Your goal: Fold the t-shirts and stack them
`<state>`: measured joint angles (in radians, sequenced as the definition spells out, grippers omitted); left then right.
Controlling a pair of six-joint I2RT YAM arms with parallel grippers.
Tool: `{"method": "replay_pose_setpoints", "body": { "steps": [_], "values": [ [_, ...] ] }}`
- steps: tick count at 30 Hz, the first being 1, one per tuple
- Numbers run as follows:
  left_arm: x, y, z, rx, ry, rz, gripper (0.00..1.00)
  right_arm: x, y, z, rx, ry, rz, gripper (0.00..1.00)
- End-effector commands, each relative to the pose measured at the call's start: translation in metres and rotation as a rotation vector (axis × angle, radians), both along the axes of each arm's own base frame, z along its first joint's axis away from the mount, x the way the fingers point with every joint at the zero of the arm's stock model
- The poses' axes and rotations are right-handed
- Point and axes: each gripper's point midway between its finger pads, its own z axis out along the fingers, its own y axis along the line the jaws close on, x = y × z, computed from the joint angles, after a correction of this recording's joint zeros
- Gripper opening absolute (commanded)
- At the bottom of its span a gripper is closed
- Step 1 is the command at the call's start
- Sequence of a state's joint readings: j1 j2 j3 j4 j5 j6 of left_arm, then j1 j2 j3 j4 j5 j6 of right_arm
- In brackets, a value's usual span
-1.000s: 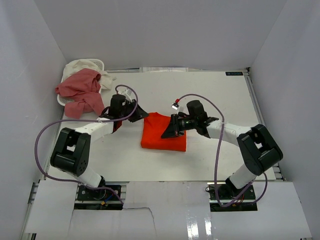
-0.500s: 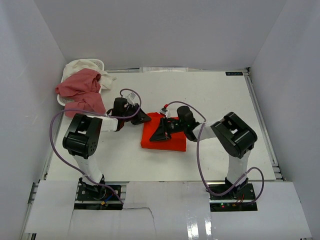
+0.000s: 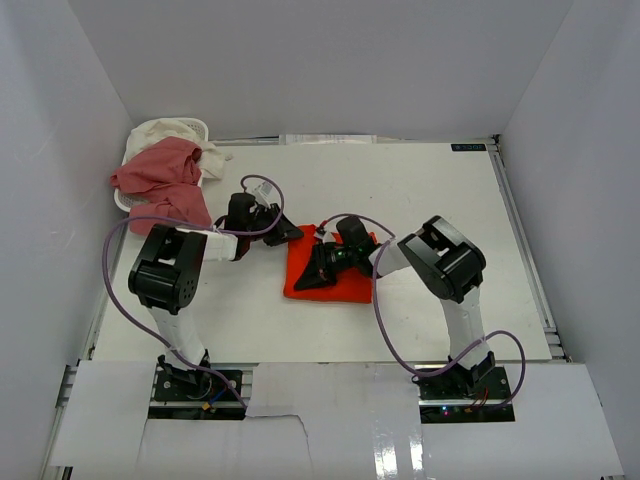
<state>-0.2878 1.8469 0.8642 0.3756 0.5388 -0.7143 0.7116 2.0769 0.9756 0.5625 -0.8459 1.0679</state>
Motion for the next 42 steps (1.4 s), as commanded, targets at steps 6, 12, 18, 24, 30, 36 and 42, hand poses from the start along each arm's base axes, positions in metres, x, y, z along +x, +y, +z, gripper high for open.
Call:
{"method": "replay_pose_setpoints", "body": {
  "steps": [6, 12, 18, 24, 30, 36, 42],
  "values": [
    [0.01, 0.003, -0.003, 0.012, -0.02, 0.009, 0.27, -0.027, -0.029, -0.063, -0.165, 0.15, -0.041, 0.12],
    [0.011, 0.003, -0.006, 0.018, -0.017, 0.012, 0.27, -0.027, -0.024, -0.054, -0.099, 0.124, -0.025, 0.13],
    [0.024, 0.002, 0.016, 0.022, -0.063, 0.018, 0.28, -0.001, -0.004, 0.007, -0.041, -0.046, 0.023, 0.13],
    [0.029, 0.0, 0.051, -0.006, -0.105, 0.029, 0.28, -0.003, -0.014, 0.052, -0.047, -0.152, 0.011, 0.13],
    [-0.005, -0.001, 0.097, -0.081, -0.145, -0.01, 0.3, -0.022, -0.048, 0.055, -0.042, -0.154, 0.004, 0.17],
    [-0.058, 0.007, 0.101, -0.108, -0.115, -0.045, 0.36, -0.03, -0.08, 0.047, -0.059, -0.168, -0.032, 0.26],
    [-0.093, 0.006, 0.076, -0.11, -0.032, -0.088, 0.47, -0.04, -0.096, 0.043, -0.035, -0.16, -0.038, 0.3]
  ]
}}
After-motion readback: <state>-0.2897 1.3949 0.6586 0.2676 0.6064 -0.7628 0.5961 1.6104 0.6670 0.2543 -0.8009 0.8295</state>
